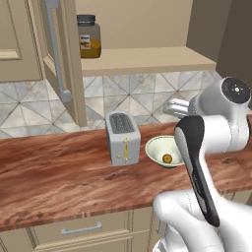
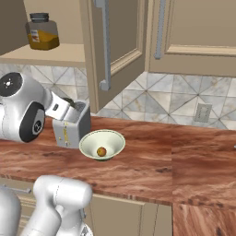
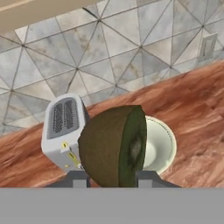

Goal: Open the cabinet. Pick the kiwi and apple from the cabinet and place them into the bowl. Then close the cabinet.

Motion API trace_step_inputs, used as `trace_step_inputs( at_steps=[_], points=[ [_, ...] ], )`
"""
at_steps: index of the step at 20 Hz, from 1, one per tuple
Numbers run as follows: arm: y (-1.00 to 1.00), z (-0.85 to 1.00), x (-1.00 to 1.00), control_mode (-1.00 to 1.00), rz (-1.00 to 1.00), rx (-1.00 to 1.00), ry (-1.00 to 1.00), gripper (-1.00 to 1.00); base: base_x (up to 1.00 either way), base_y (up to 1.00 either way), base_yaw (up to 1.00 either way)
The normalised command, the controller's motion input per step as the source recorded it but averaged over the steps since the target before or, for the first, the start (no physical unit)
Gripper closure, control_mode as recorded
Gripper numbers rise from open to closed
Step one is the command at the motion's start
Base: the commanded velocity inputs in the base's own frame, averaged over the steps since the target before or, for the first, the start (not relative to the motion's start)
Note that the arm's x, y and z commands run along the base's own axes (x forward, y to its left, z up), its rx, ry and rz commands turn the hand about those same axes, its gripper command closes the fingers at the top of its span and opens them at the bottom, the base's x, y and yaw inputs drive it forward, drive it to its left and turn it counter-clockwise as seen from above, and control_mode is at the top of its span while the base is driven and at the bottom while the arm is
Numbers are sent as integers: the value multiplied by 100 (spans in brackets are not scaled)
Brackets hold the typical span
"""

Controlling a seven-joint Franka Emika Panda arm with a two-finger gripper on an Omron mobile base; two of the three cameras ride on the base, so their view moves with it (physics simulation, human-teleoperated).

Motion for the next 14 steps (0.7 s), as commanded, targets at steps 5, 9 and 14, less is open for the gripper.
trace_step_inputs(
  at_steps=[5,9,14],
  points=[
    [-8,-45,35,-100,2,0,12,100,0,0,0],
    [-3,-58,20,-100,0,0,23,100,0,0,0],
    [-4,-53,14,-100,0,0,20,100,0,0,0]
  ],
)
